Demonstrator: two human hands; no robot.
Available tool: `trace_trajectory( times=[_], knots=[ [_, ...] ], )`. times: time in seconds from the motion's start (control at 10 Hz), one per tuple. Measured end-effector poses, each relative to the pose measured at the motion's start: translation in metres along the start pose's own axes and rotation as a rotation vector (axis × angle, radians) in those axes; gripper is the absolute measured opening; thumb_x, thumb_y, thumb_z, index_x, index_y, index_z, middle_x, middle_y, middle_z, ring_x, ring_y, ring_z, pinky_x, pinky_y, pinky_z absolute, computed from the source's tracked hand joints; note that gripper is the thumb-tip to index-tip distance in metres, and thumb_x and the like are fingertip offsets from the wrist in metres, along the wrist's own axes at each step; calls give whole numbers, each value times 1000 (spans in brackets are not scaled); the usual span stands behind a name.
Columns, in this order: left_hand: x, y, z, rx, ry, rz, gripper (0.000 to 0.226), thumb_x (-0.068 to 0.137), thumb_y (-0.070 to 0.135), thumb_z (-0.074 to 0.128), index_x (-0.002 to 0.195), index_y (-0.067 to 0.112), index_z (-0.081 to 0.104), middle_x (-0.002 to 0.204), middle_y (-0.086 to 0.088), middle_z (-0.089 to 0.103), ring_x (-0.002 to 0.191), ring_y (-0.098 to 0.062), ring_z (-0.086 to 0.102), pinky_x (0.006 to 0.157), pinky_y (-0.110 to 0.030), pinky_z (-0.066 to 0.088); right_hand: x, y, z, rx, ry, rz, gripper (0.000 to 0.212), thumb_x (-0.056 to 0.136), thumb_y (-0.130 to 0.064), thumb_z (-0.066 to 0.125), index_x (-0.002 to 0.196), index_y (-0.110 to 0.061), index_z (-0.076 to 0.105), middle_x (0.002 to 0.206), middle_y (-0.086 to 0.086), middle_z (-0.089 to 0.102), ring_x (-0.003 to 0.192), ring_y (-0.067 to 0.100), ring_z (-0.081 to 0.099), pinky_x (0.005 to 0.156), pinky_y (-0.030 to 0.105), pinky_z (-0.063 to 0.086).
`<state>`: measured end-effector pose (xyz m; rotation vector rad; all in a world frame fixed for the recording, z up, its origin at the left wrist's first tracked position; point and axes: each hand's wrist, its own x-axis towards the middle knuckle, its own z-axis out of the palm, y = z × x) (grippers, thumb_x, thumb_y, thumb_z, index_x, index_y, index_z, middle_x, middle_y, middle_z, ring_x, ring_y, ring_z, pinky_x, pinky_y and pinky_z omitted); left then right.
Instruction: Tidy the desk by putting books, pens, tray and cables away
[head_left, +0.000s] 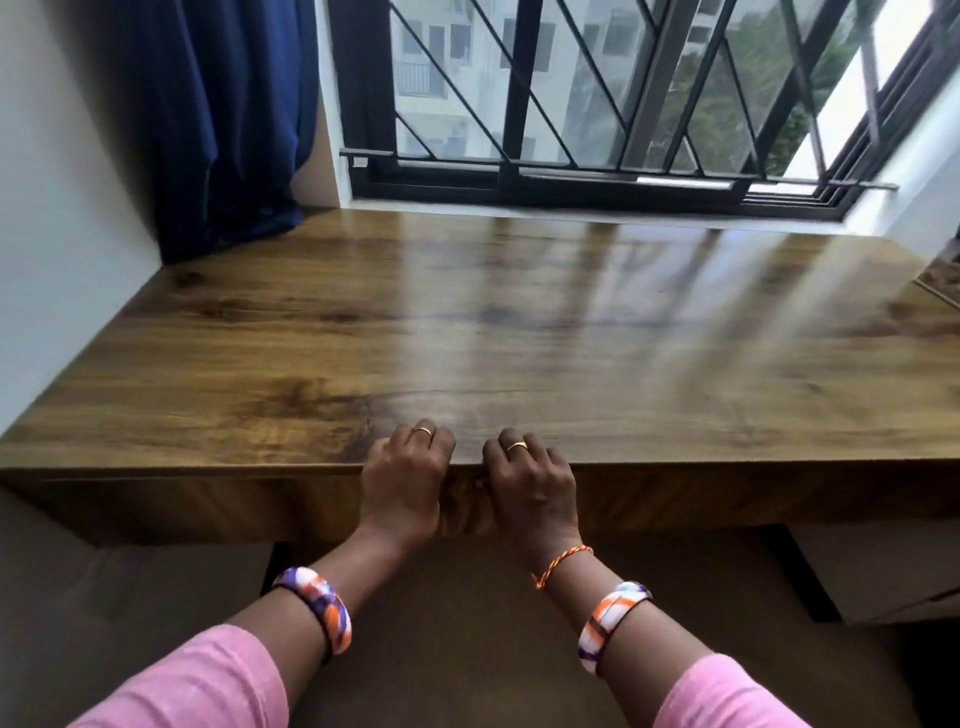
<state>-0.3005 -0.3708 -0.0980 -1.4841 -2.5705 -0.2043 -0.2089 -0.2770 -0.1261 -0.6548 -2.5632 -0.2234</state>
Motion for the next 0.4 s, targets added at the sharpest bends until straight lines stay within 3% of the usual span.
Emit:
trace_trajectory(
  times=[0.1, 0.2, 0.3, 0.4],
  knots=[
    [9, 11, -18, 75, -173, -8, 37, 53, 4, 72, 87, 14, 63, 86, -7, 63, 79, -27, 63, 57, -31, 50, 3, 5, -10, 92, -112, 15, 6, 62, -22, 65, 63, -20, 60, 68, -2, 62, 61, 18, 63, 43, 21, 43],
    [28, 31, -40, 138, -288, -6, 26, 90, 19, 51, 115, 17, 54, 120, -4, 54, 113, -24, 53, 84, -33, 45, 10, 27, -34, 217, -177, 45, 5, 71, -27, 61, 72, -22, 64, 74, -6, 64, 71, 16, 65, 48, 22, 42],
    [54, 66, -80, 31, -99, 67, 25, 92, 32, 48, 114, 21, 53, 118, 0, 56, 113, -23, 54, 84, -29, 43, 28, 67, -66, 227, 159, 56, 6, 63, -27, 63, 69, -28, 65, 67, -12, 64, 59, 11, 64, 49, 18, 45],
    [86, 110, -116, -142, 218, 141, 23, 91, 28, 46, 112, 24, 55, 111, 3, 61, 105, -22, 58, 78, -30, 45, 52, 109, -116, 352, 374, 114, 14, 71, -15, 63, 82, -22, 66, 80, -6, 68, 72, 17, 65, 62, 26, 51]
  ],
)
